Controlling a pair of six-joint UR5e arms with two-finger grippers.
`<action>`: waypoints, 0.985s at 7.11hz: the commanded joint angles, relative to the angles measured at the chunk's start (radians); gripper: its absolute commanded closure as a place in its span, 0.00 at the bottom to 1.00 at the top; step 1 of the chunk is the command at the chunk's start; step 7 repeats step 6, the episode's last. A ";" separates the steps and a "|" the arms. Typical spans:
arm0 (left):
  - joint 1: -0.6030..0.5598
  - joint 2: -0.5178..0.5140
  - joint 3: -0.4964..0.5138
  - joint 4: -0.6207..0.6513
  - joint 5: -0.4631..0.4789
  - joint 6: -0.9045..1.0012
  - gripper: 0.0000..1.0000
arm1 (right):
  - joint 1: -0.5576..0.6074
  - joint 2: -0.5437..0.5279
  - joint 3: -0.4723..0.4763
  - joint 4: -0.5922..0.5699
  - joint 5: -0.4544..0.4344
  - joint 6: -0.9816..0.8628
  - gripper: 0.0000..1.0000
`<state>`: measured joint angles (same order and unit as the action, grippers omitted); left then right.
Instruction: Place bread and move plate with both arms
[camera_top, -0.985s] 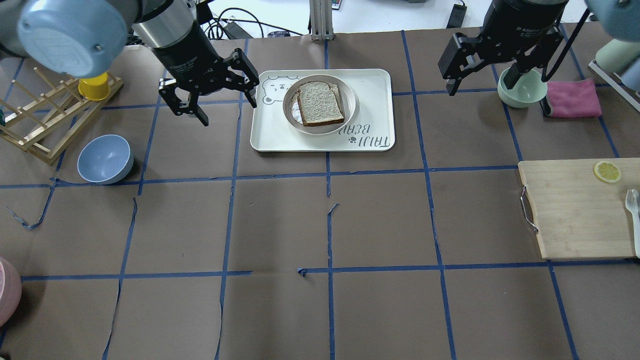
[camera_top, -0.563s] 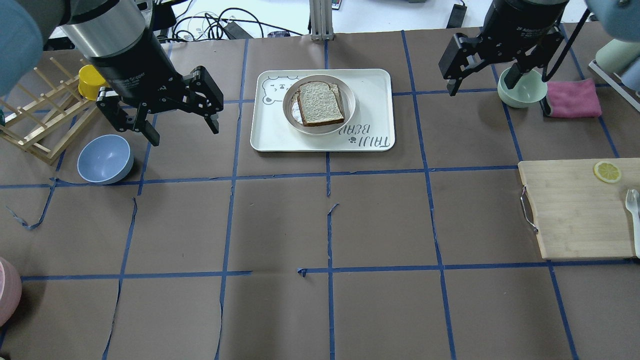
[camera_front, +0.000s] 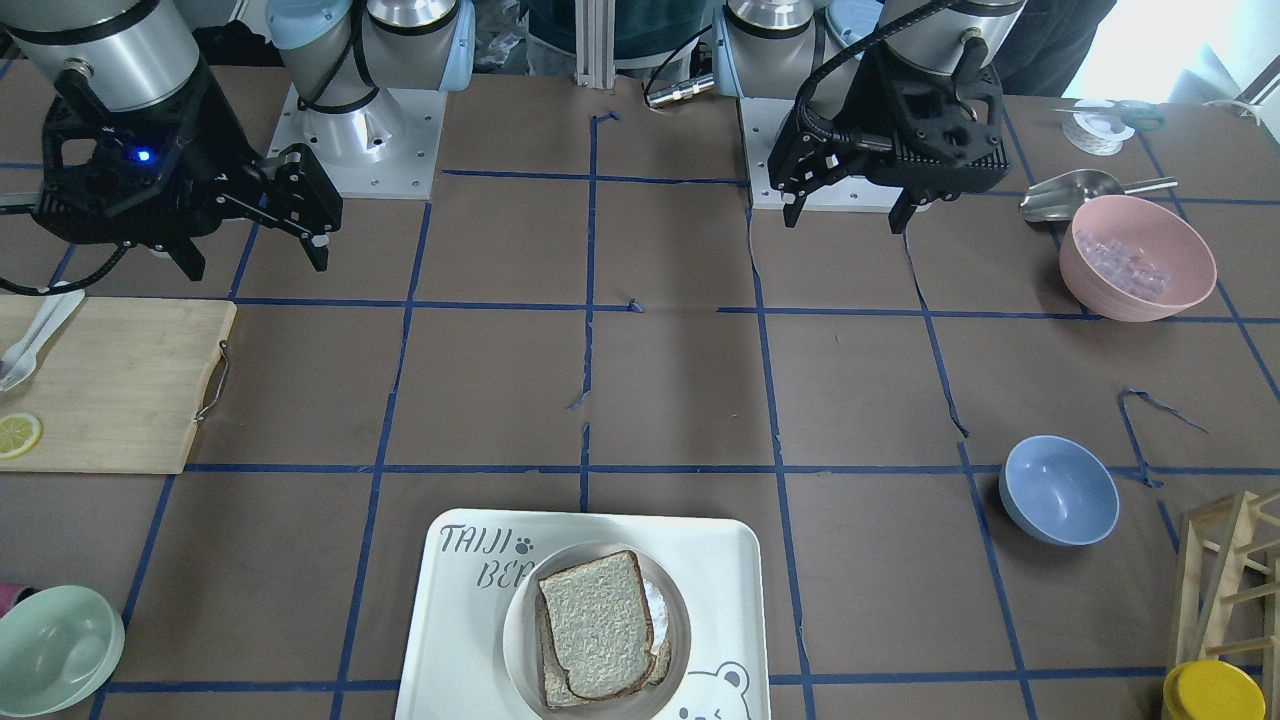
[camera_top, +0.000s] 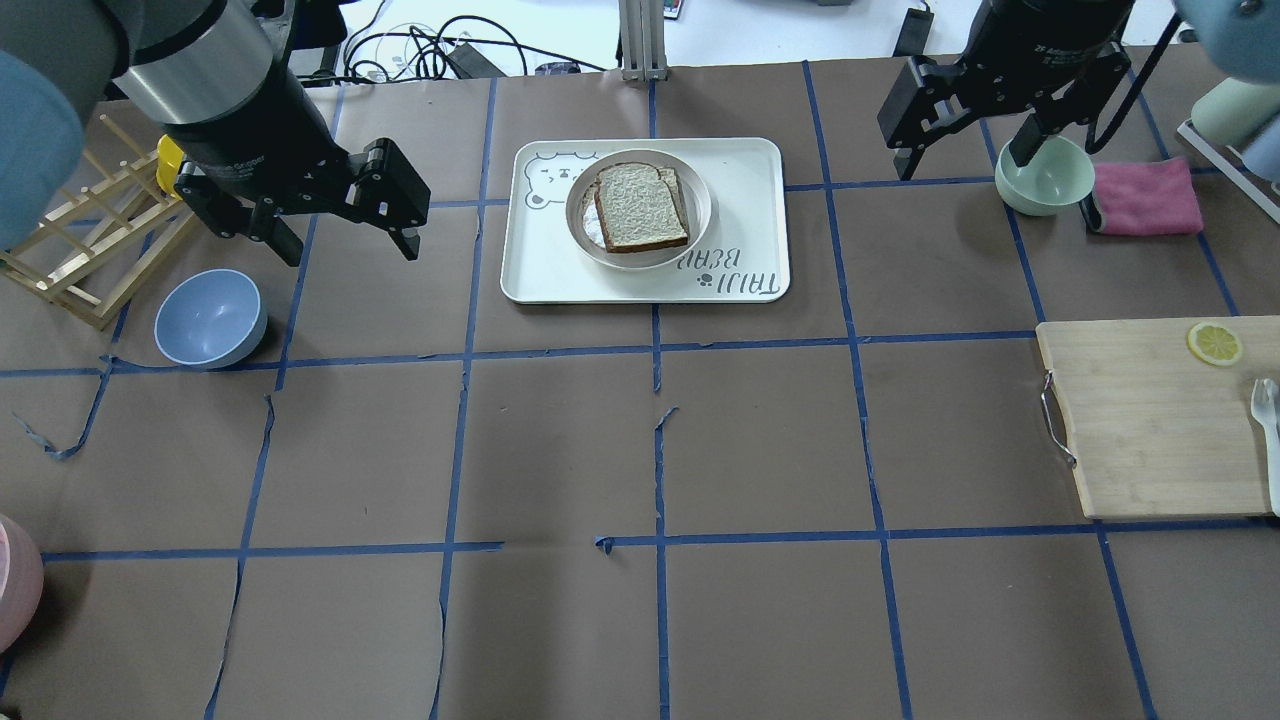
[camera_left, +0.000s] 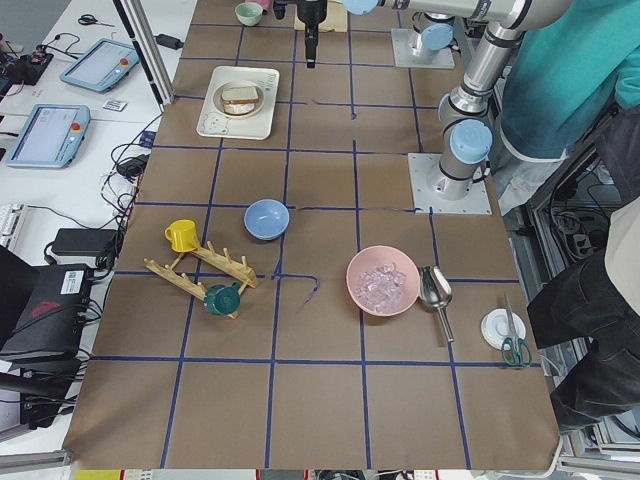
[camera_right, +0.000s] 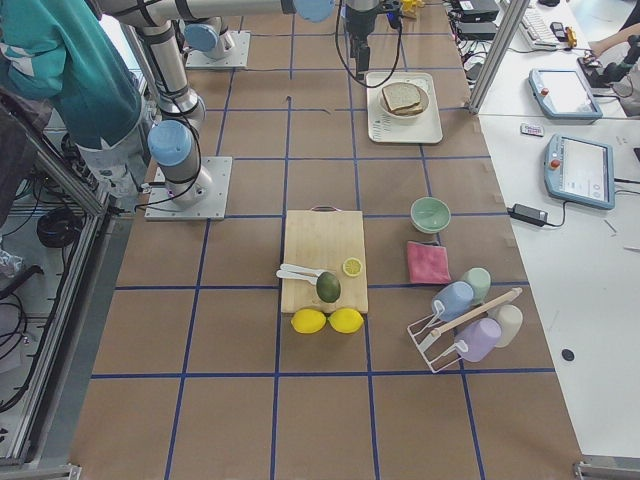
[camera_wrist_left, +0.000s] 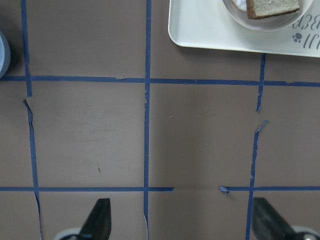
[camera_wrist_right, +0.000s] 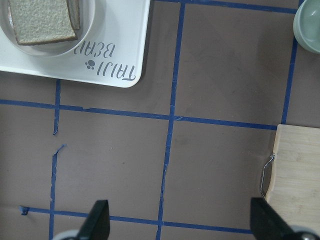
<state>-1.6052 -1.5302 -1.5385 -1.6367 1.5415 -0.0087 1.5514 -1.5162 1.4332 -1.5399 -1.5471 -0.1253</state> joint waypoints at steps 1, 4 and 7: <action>0.001 -0.001 -0.002 0.006 0.003 0.010 0.00 | 0.025 -0.009 -0.004 -0.014 -0.005 0.010 0.00; 0.013 0.001 -0.002 0.014 0.000 0.007 0.00 | 0.038 -0.006 -0.001 -0.016 -0.010 0.009 0.00; 0.014 -0.001 -0.002 0.014 0.002 0.007 0.00 | 0.038 -0.006 0.004 -0.016 -0.010 0.007 0.00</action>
